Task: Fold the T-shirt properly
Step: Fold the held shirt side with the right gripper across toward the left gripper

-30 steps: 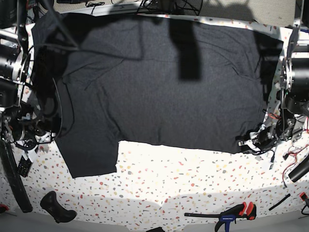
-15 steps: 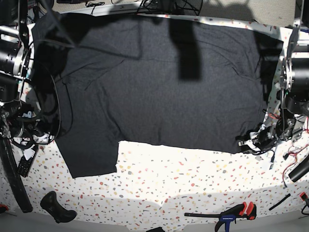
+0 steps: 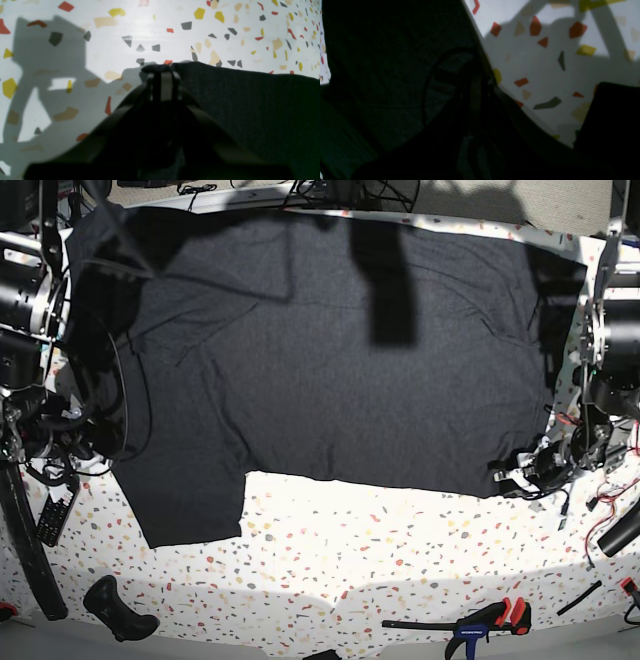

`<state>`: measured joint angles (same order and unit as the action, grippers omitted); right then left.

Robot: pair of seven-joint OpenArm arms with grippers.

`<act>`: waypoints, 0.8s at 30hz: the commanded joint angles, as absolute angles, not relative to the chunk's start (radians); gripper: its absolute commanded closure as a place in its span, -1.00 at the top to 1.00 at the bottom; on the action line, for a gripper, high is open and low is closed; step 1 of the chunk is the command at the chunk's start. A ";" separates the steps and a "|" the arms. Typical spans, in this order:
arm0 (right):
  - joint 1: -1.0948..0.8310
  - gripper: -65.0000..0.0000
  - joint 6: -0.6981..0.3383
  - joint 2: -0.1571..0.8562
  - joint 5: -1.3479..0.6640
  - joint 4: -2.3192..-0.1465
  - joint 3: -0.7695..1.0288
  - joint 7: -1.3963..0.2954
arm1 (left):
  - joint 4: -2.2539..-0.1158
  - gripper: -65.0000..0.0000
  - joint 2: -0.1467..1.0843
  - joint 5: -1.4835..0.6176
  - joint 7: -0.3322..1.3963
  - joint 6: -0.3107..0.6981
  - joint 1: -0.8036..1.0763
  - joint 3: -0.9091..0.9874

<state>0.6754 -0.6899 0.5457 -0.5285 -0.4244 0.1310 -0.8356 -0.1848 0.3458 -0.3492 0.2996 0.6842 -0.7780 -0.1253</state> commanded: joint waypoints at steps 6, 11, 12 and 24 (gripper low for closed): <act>0.796 -1.00 -0.698 0.548 -0.439 -0.426 0.131 -0.815 | -0.189 -1.00 0.350 -0.350 0.236 0.680 -0.800 -0.126; 0.897 -1.00 -0.698 0.548 -0.419 -0.426 0.131 -0.812 | -0.191 -1.00 0.350 -0.349 0.200 0.575 -0.817 -0.126; 0.916 -1.00 -0.698 0.547 -0.419 -0.426 0.131 -0.812 | -0.191 -1.00 0.352 -0.349 0.200 0.567 -0.825 -0.126; 1.020 -1.00 -0.698 0.546 -0.424 -0.426 0.131 -0.887 | -0.192 -1.00 0.371 -0.350 0.257 0.569 -0.926 -0.126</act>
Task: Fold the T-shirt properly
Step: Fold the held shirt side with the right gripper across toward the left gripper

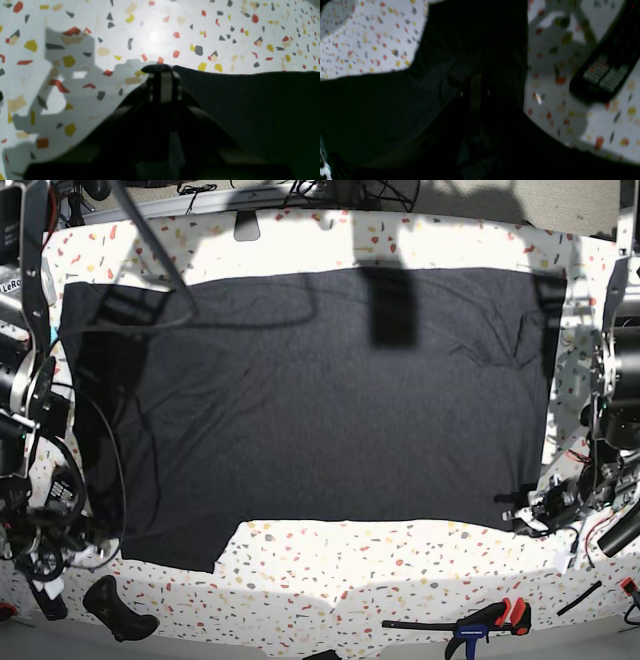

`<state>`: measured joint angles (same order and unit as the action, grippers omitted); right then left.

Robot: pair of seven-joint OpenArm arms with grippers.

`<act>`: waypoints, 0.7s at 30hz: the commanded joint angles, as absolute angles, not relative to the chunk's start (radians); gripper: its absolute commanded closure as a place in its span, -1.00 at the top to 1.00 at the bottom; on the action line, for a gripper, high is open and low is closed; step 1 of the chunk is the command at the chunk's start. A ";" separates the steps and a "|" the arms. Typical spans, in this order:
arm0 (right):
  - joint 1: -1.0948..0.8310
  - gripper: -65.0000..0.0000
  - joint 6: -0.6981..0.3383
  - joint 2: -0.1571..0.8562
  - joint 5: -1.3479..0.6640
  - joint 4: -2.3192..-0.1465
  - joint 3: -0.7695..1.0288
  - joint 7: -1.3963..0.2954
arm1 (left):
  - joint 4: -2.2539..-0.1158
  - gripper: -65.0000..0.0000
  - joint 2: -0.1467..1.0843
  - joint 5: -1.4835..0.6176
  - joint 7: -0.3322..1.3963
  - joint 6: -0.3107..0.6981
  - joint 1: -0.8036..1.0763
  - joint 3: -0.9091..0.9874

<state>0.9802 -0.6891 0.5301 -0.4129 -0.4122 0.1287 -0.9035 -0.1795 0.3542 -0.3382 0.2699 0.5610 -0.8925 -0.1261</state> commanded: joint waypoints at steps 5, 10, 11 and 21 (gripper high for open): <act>1.016 -1.00 -0.698 0.546 -0.430 -0.426 0.131 -0.922 | -0.204 -1.00 0.383 -0.395 0.384 0.618 -0.925 -0.126; 1.009 -1.00 -0.698 0.546 -0.430 -0.426 0.131 -0.949 | -0.334 -1.00 0.406 -0.589 0.601 0.618 -0.897 -0.126; 1.007 -1.00 -0.698 0.546 -0.430 -0.426 0.131 -0.950 | -0.378 -1.00 0.412 -0.598 0.623 0.617 -0.881 -0.126; 0.948 -1.00 -0.698 0.546 -0.449 -0.554 0.131 -0.944 | -0.823 -1.00 0.500 -0.603 0.667 0.538 -0.639 -0.126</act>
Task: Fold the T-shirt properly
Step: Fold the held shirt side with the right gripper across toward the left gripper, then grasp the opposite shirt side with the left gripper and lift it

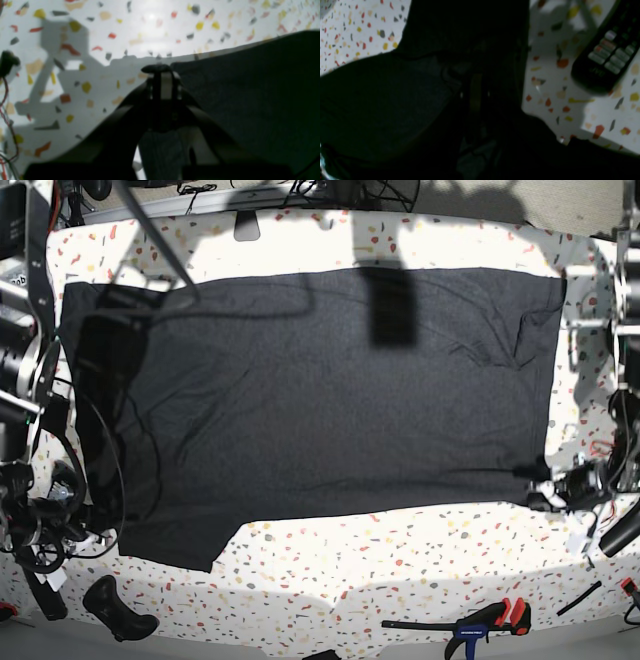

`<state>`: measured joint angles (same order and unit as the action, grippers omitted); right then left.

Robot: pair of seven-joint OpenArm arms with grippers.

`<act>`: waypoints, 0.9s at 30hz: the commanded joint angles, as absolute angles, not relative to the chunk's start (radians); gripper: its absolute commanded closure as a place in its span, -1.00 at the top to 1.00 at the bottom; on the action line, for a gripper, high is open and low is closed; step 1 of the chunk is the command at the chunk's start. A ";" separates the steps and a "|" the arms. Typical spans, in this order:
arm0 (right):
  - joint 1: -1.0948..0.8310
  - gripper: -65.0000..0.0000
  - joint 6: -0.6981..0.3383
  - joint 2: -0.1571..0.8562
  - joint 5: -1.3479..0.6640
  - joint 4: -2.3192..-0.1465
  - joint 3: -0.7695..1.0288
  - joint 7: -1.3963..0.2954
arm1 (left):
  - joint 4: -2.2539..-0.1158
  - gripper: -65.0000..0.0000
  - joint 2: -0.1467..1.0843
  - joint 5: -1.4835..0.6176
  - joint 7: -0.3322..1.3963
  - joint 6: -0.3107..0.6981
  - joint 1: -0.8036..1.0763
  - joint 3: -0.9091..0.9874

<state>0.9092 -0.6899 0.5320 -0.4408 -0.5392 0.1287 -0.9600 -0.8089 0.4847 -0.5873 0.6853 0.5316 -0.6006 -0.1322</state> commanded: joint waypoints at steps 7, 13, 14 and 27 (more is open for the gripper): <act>0.800 -1.00 -0.698 0.546 -0.449 -0.775 0.131 -0.967 | -1.078 -1.00 0.550 -0.603 0.690 0.455 -0.492 -0.126; 0.709 -1.00 -0.698 0.567 -0.449 -0.900 0.131 -0.975 | -1.178 -1.00 0.584 -0.518 0.738 0.425 -0.463 -0.125; 0.699 -1.00 -0.698 0.577 -0.449 -0.910 0.131 -0.977 | -1.178 -1.00 0.588 -0.492 0.737 0.390 -0.463 -0.125; 0.678 -1.00 -0.698 0.680 -0.558 -0.915 0.131 -1.052 | -1.229 -1.00 0.602 -0.471 0.789 0.362 -0.430 -0.125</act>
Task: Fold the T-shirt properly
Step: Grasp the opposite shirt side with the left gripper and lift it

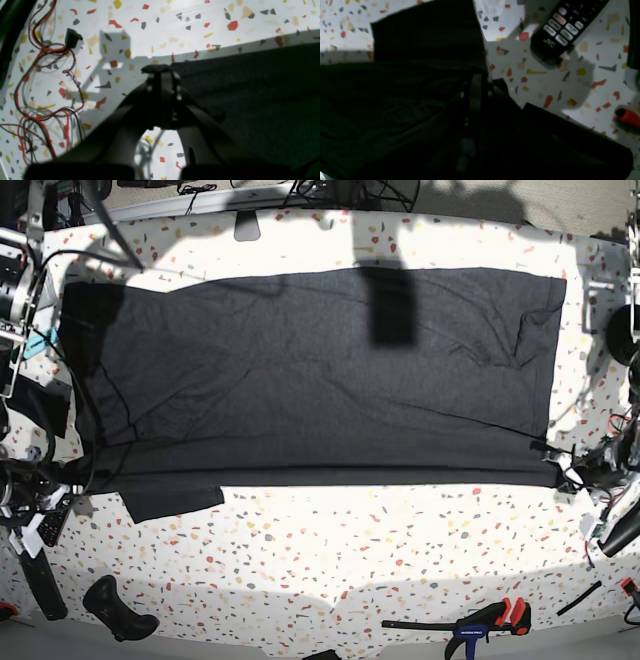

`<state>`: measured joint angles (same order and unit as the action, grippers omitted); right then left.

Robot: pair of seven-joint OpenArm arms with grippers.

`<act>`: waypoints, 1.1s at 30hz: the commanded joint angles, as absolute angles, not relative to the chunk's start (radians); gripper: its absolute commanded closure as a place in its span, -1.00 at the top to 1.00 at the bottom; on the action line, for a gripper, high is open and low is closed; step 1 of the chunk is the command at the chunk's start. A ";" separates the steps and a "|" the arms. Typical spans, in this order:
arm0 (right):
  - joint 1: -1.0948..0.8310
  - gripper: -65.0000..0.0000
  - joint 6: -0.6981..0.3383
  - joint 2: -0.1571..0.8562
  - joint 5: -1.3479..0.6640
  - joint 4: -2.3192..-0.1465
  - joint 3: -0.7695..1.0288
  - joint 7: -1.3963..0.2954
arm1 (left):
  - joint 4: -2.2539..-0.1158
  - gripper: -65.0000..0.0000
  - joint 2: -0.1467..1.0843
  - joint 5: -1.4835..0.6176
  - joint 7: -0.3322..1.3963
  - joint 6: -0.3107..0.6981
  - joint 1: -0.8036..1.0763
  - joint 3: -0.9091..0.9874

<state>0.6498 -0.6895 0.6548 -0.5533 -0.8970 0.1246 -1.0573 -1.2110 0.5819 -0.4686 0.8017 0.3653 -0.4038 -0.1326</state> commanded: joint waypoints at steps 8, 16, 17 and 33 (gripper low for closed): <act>0.596 -1.00 -0.698 0.682 -0.558 -0.992 0.131 -1.059 | -1.519 -1.00 0.602 -0.346 0.804 0.266 -0.278 -0.125; 0.482 -1.00 -0.698 0.682 -0.558 -1.116 0.204 -1.079 | -1.671 -1.00 0.602 -0.183 0.840 0.164 -0.162 -0.125; 0.471 -1.00 -0.698 0.682 -0.558 -1.126 0.220 -1.086 | -1.693 -1.00 0.602 -0.182 0.845 0.164 -0.146 -0.125; 0.245 -1.00 -0.698 0.682 -0.561 -1.269 0.284 -1.091 | -1.947 -1.00 0.601 -0.044 0.871 0.099 0.110 -0.124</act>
<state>0.2249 -0.6895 0.6567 -0.5533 -1.2518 0.2749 -1.1015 -1.9285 0.5842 -0.0654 0.8906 0.1078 0.1226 -0.1329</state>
